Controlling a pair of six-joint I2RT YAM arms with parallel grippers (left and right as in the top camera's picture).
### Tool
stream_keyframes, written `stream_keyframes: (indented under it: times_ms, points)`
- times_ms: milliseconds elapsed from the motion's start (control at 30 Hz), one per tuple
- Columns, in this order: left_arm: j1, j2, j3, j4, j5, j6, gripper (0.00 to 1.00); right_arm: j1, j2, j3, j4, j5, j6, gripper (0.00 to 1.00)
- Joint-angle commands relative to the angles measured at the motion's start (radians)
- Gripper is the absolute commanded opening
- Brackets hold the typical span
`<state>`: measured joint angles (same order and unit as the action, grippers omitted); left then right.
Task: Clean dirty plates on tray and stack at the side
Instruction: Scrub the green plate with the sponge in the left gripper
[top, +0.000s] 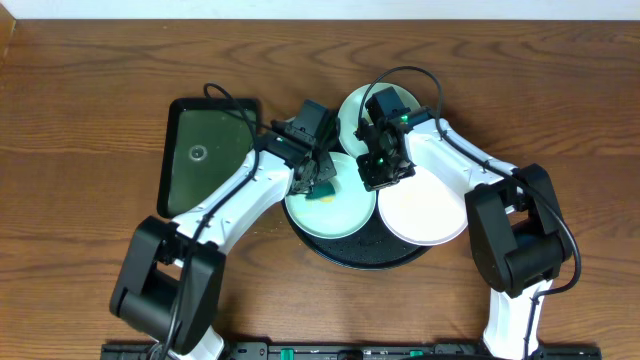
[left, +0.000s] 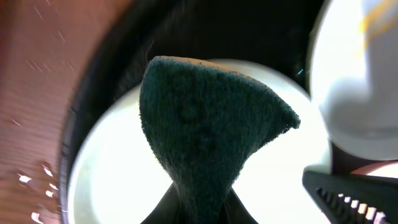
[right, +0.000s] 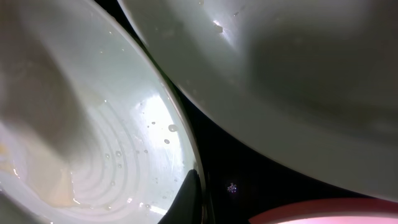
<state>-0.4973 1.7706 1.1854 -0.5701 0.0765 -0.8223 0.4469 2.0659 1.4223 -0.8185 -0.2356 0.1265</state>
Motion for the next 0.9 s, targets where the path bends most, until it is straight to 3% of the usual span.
stream_keyframes:
  times_ms: [0,333,567,867]
  points:
    - [0.003,0.031,-0.069,0.029,0.078,-0.087,0.07,0.006,-0.002,-0.007,-0.004,0.014,0.0,0.01]
    - [-0.003,0.031,-0.32,0.42,0.074,-0.126,0.07,0.006,-0.002,-0.007,-0.002,0.014,0.0,0.01]
    - [-0.002,0.03,-0.335,0.274,-0.205,-0.125,0.07,0.006,-0.002,-0.007,-0.001,0.015,0.0,0.01]
    - [-0.003,-0.056,-0.278,0.161,-0.291,-0.083,0.07,0.006,-0.002,-0.007,-0.001,0.015,0.0,0.01]
